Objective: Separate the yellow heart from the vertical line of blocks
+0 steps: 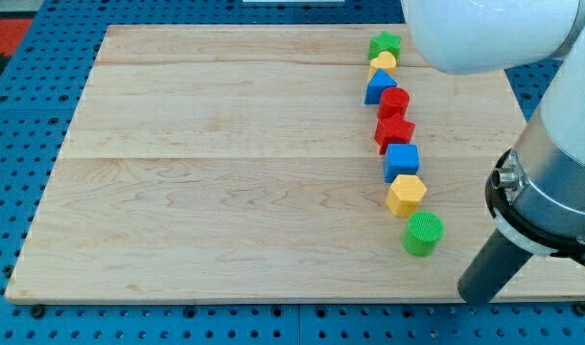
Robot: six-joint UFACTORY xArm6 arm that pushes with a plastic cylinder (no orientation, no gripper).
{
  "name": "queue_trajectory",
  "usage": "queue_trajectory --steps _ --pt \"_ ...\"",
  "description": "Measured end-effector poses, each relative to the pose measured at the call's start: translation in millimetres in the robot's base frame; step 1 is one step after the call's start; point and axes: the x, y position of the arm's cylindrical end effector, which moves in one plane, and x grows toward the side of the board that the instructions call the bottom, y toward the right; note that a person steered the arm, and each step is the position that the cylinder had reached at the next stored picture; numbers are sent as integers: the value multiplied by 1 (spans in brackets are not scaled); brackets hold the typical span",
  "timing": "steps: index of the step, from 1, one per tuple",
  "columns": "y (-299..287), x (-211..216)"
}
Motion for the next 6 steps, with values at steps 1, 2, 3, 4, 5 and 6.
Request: queue_trajectory --steps 1,2,3,4,5,6 --pt "51 -6" --pt "158 -41" --pt "173 -135" --pt "155 -231" --pt "79 -304" --pt "30 -315"
